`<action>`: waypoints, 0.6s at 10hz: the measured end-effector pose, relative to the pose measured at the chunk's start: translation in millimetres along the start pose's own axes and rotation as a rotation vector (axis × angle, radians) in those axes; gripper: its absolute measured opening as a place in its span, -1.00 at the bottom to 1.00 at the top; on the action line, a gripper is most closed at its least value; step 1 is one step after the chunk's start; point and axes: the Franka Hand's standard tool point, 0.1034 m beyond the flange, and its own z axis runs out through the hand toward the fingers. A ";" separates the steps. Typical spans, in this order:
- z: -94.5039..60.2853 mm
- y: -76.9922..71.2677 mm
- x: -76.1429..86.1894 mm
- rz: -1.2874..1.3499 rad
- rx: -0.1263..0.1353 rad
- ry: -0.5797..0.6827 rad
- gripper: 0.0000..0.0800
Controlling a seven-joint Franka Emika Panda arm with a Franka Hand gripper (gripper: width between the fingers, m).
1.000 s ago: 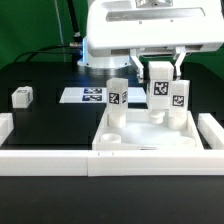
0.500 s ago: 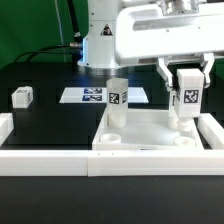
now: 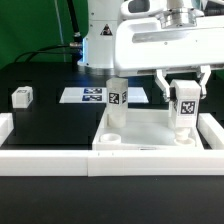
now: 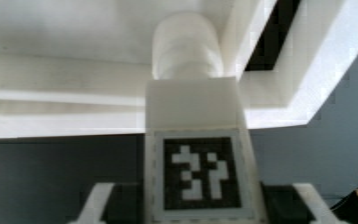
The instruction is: Assemble square table
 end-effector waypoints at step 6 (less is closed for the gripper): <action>14.2 -0.6 -6.2 0.001 0.000 -0.016 -0.27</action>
Offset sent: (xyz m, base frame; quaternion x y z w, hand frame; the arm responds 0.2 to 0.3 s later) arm 0.0076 -0.0024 -0.0101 -0.0078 0.0036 0.0020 1.0000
